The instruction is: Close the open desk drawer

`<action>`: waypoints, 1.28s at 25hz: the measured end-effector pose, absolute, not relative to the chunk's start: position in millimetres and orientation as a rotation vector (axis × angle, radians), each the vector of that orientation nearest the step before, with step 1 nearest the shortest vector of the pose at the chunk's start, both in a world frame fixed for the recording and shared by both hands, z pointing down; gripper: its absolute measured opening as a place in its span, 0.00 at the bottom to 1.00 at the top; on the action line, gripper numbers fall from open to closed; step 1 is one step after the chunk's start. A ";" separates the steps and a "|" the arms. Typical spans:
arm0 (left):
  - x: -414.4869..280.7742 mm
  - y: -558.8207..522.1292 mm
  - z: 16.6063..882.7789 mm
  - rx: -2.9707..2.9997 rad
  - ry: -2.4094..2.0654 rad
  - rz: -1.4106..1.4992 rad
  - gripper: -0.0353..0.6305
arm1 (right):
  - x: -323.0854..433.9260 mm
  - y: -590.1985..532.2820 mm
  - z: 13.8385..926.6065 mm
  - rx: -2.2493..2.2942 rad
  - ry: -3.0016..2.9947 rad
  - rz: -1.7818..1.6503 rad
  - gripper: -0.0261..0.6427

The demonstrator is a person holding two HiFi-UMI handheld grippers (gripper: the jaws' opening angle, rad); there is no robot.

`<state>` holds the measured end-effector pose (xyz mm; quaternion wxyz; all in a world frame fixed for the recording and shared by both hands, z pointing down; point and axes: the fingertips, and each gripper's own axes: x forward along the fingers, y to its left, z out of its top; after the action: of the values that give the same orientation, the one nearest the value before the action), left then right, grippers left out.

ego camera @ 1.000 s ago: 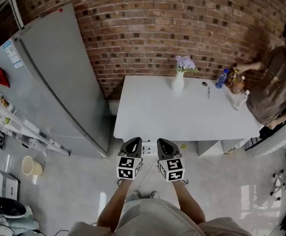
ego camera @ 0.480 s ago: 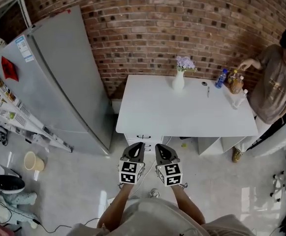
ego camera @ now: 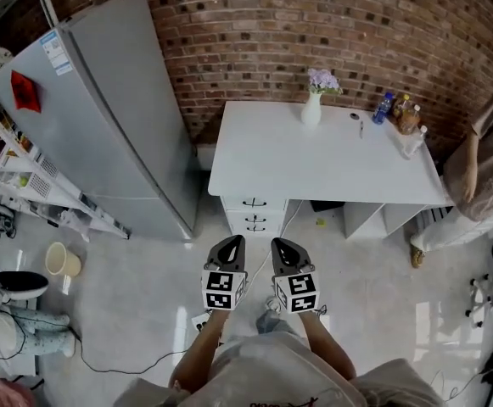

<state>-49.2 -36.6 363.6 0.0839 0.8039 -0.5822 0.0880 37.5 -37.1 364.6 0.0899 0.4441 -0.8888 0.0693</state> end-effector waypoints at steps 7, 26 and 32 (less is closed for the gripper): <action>-51.9 39.8 375.4 2.382 -1.711 0.259 0.07 | 36.2 37.7 375.1 1.341 -2.613 0.229 0.06; -16.9 117.5 385.5 2.408 -1.670 0.255 0.07 | 64.8 116.6 374.4 1.383 -2.594 0.182 0.06; -13.4 117.7 372.5 2.401 -1.644 0.272 0.07 | 68.8 118.4 359.1 1.389 -2.571 0.187 0.06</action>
<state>-13.4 117.7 372.5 0.1094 0.8166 -0.5592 0.0925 68.8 118.4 359.1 0.1065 0.4718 -0.8730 0.0633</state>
